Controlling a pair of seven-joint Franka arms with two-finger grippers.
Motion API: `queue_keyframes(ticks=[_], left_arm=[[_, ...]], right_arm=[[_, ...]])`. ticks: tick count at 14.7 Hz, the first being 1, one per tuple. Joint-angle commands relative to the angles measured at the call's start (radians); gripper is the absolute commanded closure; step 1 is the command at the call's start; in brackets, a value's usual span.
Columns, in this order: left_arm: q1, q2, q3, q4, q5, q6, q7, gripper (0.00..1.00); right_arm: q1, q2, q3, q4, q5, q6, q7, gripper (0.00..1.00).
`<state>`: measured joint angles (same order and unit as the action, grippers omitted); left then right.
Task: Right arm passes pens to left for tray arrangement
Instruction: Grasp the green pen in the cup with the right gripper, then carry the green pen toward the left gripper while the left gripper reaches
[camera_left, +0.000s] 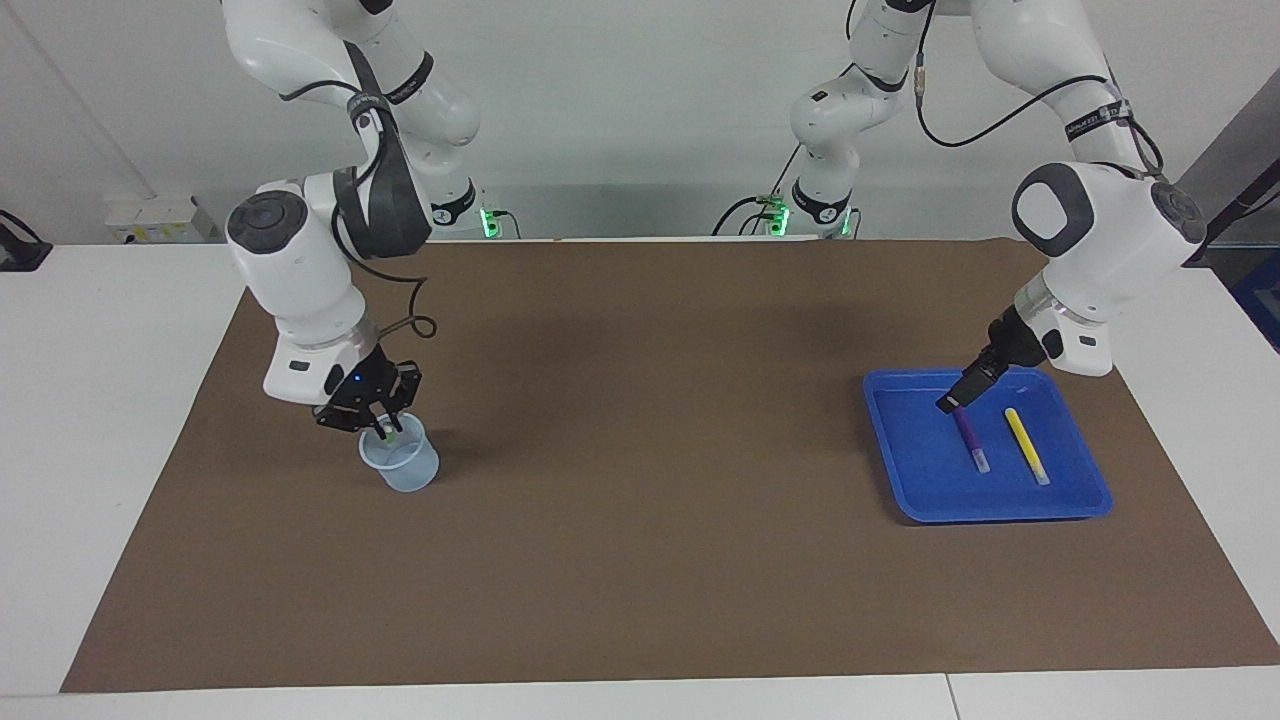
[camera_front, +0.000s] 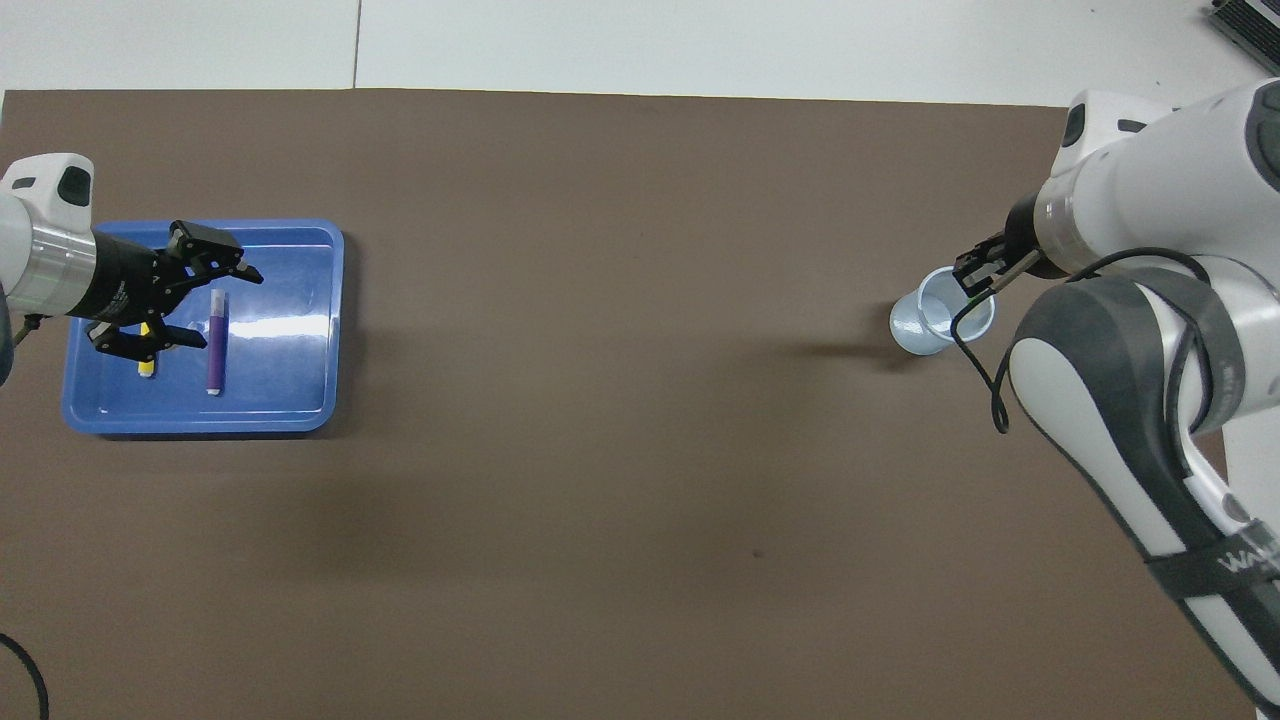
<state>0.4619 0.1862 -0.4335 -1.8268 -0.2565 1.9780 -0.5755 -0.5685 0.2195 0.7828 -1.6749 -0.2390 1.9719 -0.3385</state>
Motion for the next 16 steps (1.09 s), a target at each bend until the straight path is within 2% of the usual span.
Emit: queue_keyframes(ticks=[1, 3, 6, 8, 11, 13, 16], left_arm=[[-0.002, -0.034, 0.010, -0.002, -0.091, -0.062, -0.075, 0.00], [0.003, -0.043, 0.010, -0.003, -0.235, -0.100, -0.182, 0.00], [-0.003, -0.056, 0.009, -0.006, -0.433, -0.140, -0.395, 0.00], [-0.008, -0.054, 0.007, -0.008, -0.533, -0.154, -0.507, 0.00], [-0.008, -0.054, -0.046, -0.009, -0.610, -0.143, -0.653, 0.00], [-0.008, -0.054, -0.076, -0.011, -0.658, -0.134, -0.704, 0.00], [-0.014, -0.051, -0.122, -0.012, -0.682, -0.094, -0.796, 0.00]], right_arm=[[-0.007, -0.031, 0.044, 0.041, 0.023, -0.031, -0.007, 1.00], [0.001, -0.028, 0.049, 0.050, 0.027, -0.028, 0.045, 1.00], [0.027, -0.022, 0.058, 0.072, 0.156, -0.007, 0.172, 1.00], [0.074, -0.019, 0.058, 0.075, 0.185, 0.021, 0.301, 1.00], [0.153, -0.012, 0.058, 0.072, 0.208, 0.093, 0.476, 1.00], [0.197, -0.006, 0.058, 0.072, 0.266, 0.134, 0.626, 1.00], [0.257, 0.009, 0.056, 0.066, 0.305, 0.218, 0.784, 1.00]])
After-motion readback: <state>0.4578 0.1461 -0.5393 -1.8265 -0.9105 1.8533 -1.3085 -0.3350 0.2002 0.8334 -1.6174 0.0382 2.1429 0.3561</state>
